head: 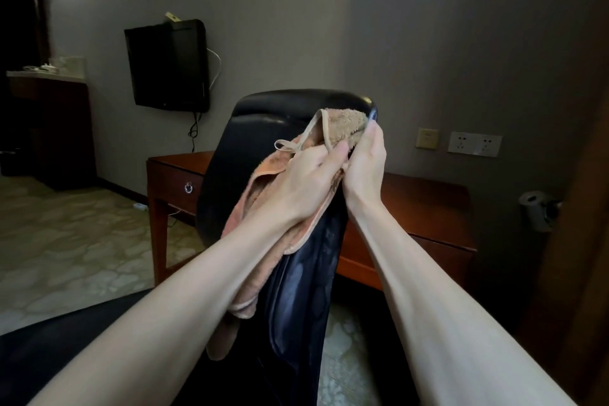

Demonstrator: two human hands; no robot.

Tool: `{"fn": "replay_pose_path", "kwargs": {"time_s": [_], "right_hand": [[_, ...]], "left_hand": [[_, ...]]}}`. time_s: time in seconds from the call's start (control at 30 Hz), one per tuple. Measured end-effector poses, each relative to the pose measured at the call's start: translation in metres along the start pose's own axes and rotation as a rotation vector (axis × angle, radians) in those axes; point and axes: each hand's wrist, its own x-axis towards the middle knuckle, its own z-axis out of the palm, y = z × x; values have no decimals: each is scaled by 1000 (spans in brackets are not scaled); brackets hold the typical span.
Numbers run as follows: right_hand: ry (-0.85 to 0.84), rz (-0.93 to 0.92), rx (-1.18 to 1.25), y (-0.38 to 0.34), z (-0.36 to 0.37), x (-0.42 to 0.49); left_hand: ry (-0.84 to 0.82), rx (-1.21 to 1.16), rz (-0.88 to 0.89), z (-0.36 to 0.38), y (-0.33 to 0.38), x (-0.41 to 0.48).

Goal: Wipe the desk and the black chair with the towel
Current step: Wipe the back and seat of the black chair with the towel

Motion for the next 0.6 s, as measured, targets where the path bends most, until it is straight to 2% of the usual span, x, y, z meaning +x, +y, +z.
{"fn": "replay_pose_path", "kwargs": {"time_s": [0.07,0.17,0.27,0.37,0.5,0.6], "right_hand": [[-19,15,-1,-1,-1,1],[-63,51,43,-1,-4,4],[-92,90,72,-3,-5,4],[-84,98,45,-6,-3,3],[-68,133,42,-5,-5,0],[-47,162,31,1,-3,-17]], "left_hand": [[28,149,40,-4,0,-12],[-21,478,180,-3,-3,-33],[-85,700,120,7,-21,-69],[-63,797,73,16,-38,-100],[11,817,190,26,-48,-144],[-134,856,175,26,-69,-186]]}}
